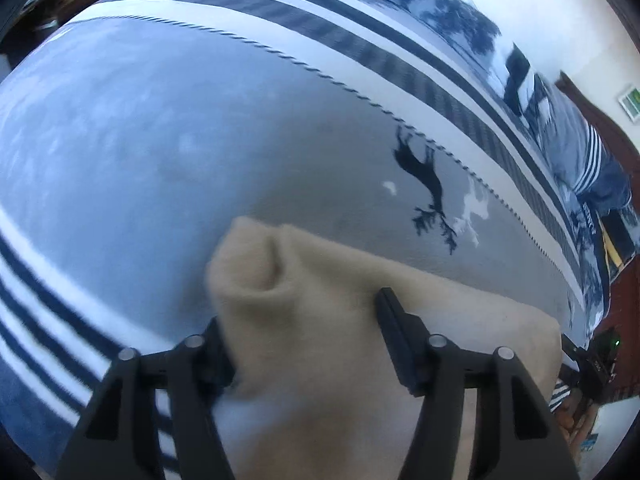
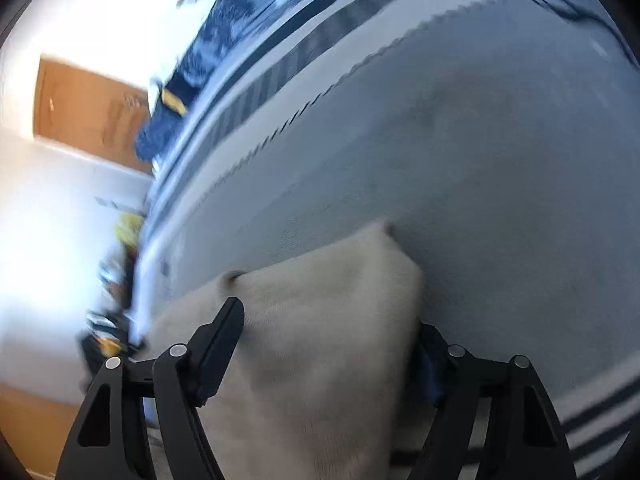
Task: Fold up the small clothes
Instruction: 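Grasp the hem corners with both grippers and lift them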
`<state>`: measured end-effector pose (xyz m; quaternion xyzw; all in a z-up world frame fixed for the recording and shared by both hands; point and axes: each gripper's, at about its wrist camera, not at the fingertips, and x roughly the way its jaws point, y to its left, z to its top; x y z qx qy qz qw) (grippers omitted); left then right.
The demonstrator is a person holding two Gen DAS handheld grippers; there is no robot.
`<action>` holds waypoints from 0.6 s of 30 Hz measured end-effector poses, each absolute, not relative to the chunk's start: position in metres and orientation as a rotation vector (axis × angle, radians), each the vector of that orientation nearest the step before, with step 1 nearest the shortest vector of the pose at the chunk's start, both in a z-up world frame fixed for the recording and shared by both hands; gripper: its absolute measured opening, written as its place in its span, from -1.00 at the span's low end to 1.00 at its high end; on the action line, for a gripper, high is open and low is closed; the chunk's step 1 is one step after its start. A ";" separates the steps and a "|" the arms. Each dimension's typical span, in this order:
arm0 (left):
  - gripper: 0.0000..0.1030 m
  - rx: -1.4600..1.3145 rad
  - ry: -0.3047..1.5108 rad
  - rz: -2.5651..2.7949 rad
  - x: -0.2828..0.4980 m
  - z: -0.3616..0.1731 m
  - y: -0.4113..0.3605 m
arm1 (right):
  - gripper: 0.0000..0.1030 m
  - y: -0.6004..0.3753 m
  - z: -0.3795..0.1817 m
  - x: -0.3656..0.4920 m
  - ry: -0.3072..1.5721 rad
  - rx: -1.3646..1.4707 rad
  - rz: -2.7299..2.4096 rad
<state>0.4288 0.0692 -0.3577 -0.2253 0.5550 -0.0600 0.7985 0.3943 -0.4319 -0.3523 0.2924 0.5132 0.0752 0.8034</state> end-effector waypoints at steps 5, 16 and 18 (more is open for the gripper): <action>-0.72 -0.484 1.175 -0.138 0.430 -0.345 0.067 | -0.73 -0.414 -0.349 0.402 1.140 0.523 0.132; -0.76 -0.379 0.832 -0.202 0.366 -0.193 0.071 | -0.80 -0.390 -0.224 0.329 0.854 0.381 0.073; -0.76 -0.384 0.798 -0.215 0.366 -0.175 0.075 | -0.80 -0.390 -0.196 0.322 0.803 0.378 0.077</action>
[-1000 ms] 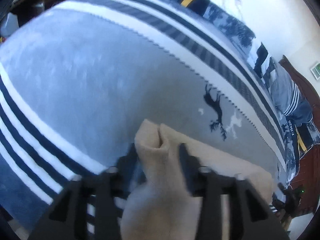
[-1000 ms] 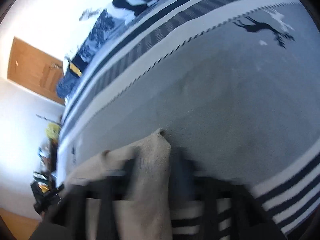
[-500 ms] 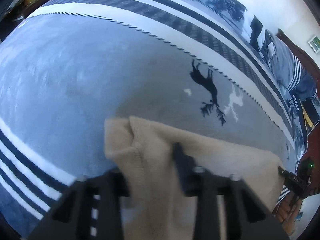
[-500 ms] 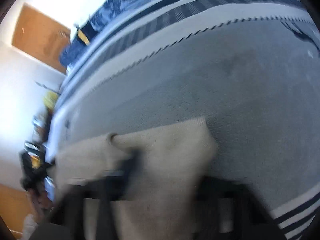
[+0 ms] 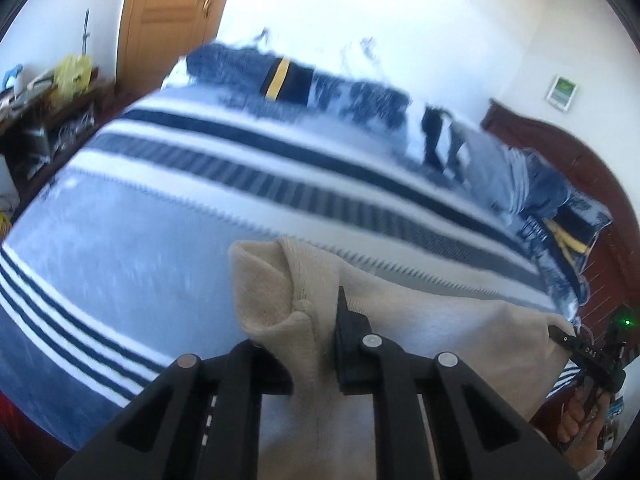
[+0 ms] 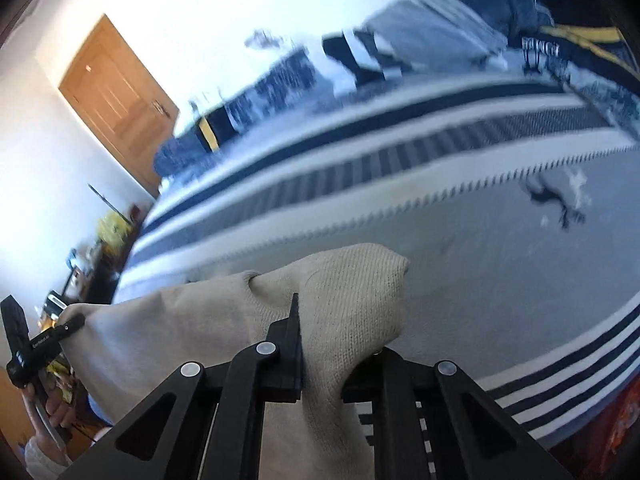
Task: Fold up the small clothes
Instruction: 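Grasp the hem corners with both grippers and lift them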
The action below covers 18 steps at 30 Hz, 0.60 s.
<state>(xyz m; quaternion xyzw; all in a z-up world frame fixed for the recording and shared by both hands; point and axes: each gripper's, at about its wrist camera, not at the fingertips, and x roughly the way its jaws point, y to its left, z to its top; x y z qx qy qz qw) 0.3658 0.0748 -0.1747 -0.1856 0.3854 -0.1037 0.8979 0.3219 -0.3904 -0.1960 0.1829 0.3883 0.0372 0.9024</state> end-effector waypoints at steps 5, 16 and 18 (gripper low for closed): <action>-0.76 -0.385 0.742 -0.244 0.396 -0.142 0.085 | -0.80 -0.386 -0.145 0.344 0.742 0.356 0.091; -0.76 -0.416 0.853 -0.208 0.574 -0.189 0.082 | -0.80 -0.390 -0.154 0.524 0.838 0.266 0.063; -0.76 -0.397 0.881 -0.197 0.601 -0.206 0.076 | -0.80 -0.395 -0.175 0.560 0.886 0.280 0.041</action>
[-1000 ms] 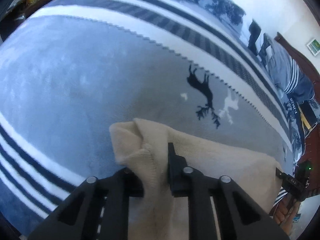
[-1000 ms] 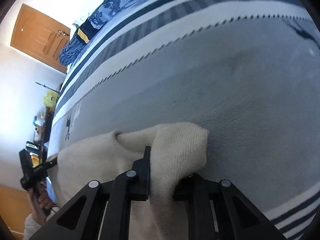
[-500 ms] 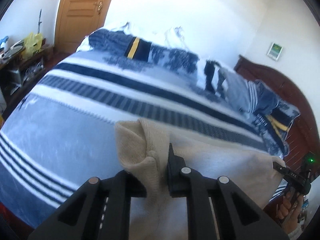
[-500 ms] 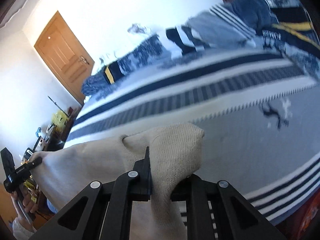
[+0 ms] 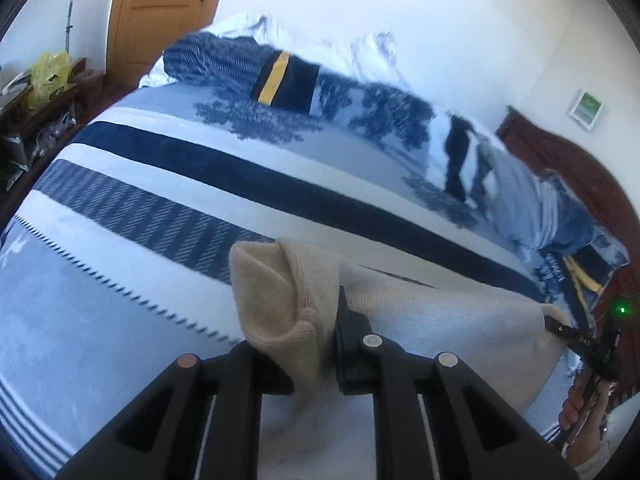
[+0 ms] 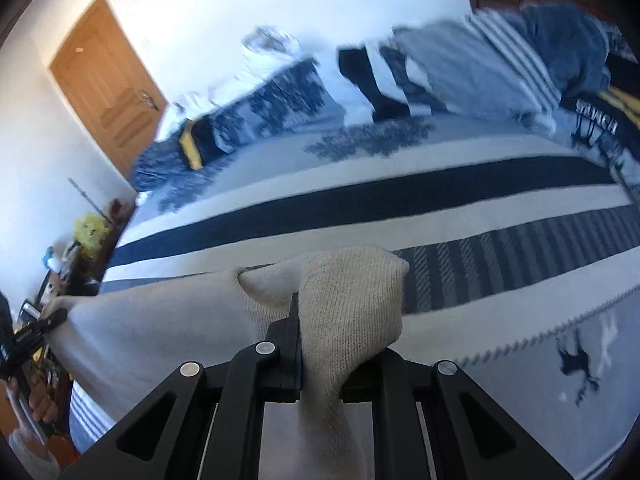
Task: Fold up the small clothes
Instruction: 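Grasp the hem corners with both grippers and lift them, then fold the hem over the folded sweater with both grippers and release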
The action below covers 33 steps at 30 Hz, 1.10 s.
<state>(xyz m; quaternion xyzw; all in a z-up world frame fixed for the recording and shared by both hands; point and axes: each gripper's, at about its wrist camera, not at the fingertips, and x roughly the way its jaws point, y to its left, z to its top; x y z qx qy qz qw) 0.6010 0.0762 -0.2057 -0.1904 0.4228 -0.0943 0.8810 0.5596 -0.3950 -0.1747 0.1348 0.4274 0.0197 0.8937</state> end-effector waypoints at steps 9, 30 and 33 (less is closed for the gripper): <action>-0.34 -0.247 1.145 -0.053 0.654 -0.311 0.068 | -0.50 -0.416 -0.288 0.634 1.118 0.297 -0.053; 0.41 -0.605 1.212 -0.171 0.445 -0.353 0.045 | -0.02 -0.372 -0.342 0.396 1.104 0.773 0.214; 0.07 -0.634 1.254 -0.146 0.456 -0.366 0.043 | -0.03 -0.372 -0.353 0.408 1.102 0.797 0.228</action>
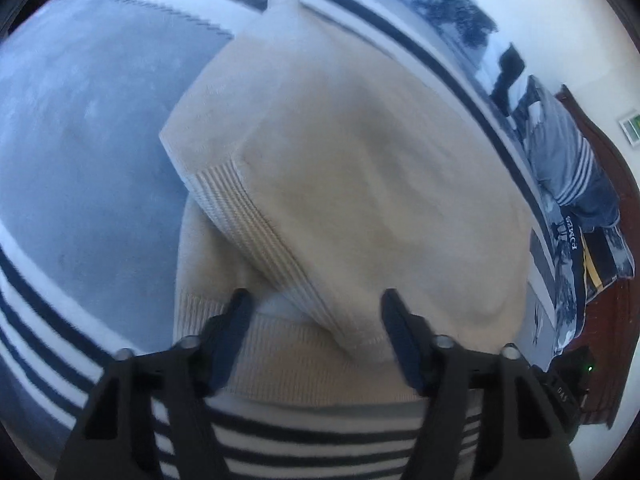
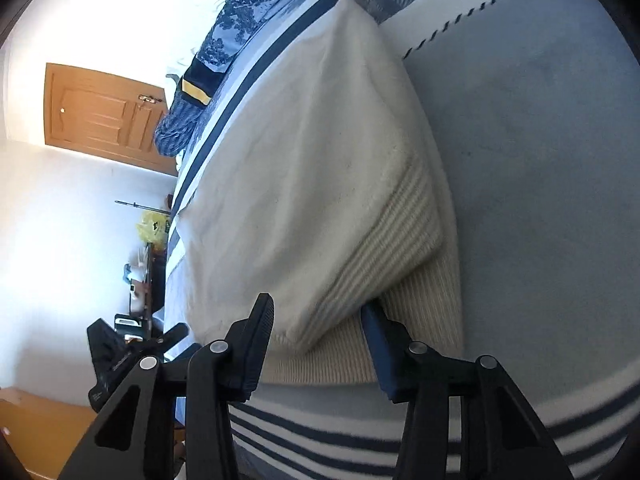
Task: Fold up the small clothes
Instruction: 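Fold the hem over the folded sweater with both grippers and release, then pat the folded sweater square with both grippers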
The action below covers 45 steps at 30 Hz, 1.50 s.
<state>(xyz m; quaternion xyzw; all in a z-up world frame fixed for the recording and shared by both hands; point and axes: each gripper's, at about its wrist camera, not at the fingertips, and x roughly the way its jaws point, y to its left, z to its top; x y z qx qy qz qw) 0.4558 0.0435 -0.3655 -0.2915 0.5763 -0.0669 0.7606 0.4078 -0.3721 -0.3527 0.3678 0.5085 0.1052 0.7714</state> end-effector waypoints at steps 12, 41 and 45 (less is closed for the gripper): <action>-0.92 -0.634 1.148 -0.174 0.428 -0.334 0.051 | -0.92 -0.378 -0.319 0.398 1.078 0.737 0.229; 0.39 -0.376 0.999 0.086 0.251 -0.303 0.073 | 0.89 -0.238 -0.229 0.232 0.816 0.129 0.033; 0.39 -0.305 0.959 0.109 0.249 -0.294 0.065 | 0.89 -0.219 -0.214 0.231 0.855 0.083 0.048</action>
